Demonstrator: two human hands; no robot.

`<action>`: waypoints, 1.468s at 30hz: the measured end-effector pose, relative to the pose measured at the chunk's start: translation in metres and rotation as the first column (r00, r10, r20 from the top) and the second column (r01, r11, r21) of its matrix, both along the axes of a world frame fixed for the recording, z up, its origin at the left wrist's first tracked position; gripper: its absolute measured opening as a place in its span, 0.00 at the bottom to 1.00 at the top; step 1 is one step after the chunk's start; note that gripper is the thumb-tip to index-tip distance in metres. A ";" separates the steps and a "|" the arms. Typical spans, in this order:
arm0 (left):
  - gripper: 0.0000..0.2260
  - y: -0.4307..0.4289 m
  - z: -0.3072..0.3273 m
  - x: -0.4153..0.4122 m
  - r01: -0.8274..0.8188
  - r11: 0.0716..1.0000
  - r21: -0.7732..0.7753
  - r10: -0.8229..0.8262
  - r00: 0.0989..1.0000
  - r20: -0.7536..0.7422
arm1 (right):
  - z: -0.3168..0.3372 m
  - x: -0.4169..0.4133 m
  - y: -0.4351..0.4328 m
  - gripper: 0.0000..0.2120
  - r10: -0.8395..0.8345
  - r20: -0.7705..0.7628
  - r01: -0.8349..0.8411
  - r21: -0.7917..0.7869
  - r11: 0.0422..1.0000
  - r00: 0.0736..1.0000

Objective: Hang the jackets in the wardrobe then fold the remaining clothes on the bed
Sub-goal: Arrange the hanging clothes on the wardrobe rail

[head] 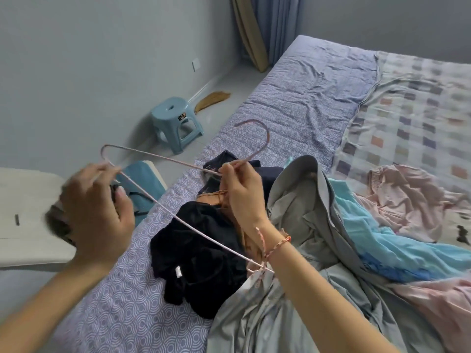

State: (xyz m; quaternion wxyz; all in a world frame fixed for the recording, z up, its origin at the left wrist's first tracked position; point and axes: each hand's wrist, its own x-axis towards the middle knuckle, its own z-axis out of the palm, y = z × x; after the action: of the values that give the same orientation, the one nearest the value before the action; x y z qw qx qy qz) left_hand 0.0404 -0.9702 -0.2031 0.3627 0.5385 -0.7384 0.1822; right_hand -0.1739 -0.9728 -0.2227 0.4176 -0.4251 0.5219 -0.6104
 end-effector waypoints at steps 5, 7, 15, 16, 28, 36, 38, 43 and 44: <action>0.13 0.036 -0.120 -0.119 0.293 0.264 0.919 0.197 0.916 -0.349 | -0.050 -0.133 0.023 0.14 0.029 -0.457 0.127 0.306 0.944 0.889; 0.12 0.041 -0.172 -0.171 0.377 -0.093 0.922 0.382 0.868 -0.317 | -0.080 -0.177 0.048 0.13 0.027 -0.514 0.202 0.384 0.901 0.857; 0.18 0.037 -0.256 -0.262 0.110 -0.237 0.965 0.379 0.925 -0.013 | -0.134 -0.258 0.092 0.16 -0.005 -0.519 0.296 0.480 0.826 0.855; 0.20 0.039 -0.262 -0.264 0.054 -0.224 0.973 0.339 0.941 0.026 | -0.137 -0.264 0.093 0.16 -0.020 -0.513 0.306 0.479 0.823 0.858; 0.15 0.020 -0.238 -0.195 0.323 0.081 0.943 0.787 0.560 -0.259 | -0.118 -0.284 0.104 0.13 0.019 -0.410 0.199 0.482 0.854 0.912; 0.13 0.025 -0.163 -0.124 0.209 0.147 0.967 0.069 0.973 -0.221 | -0.082 -0.216 0.112 0.15 0.255 -0.384 -0.029 0.505 0.862 0.887; 0.13 0.029 -0.154 -0.127 0.213 0.230 0.950 0.087 0.967 -0.238 | -0.083 -0.198 0.114 0.15 0.286 -0.393 -0.056 0.502 0.863 0.874; 0.14 0.065 -0.110 -0.139 0.485 0.267 0.833 0.120 0.841 -0.528 | -0.080 -0.140 0.119 0.06 0.383 -0.497 -0.137 0.461 0.877 0.779; 0.12 0.073 -0.096 -0.143 0.545 0.264 0.795 0.137 0.795 -0.591 | -0.075 -0.130 0.122 0.02 0.389 -0.480 -0.160 0.450 0.879 0.787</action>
State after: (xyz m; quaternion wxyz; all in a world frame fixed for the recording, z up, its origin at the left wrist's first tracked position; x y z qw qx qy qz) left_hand -0.1026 -0.8975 -0.2987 0.1890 0.5639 -0.6241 -0.5067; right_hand -0.3042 -0.8507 -0.2978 0.4083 -0.5660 0.6608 -0.2761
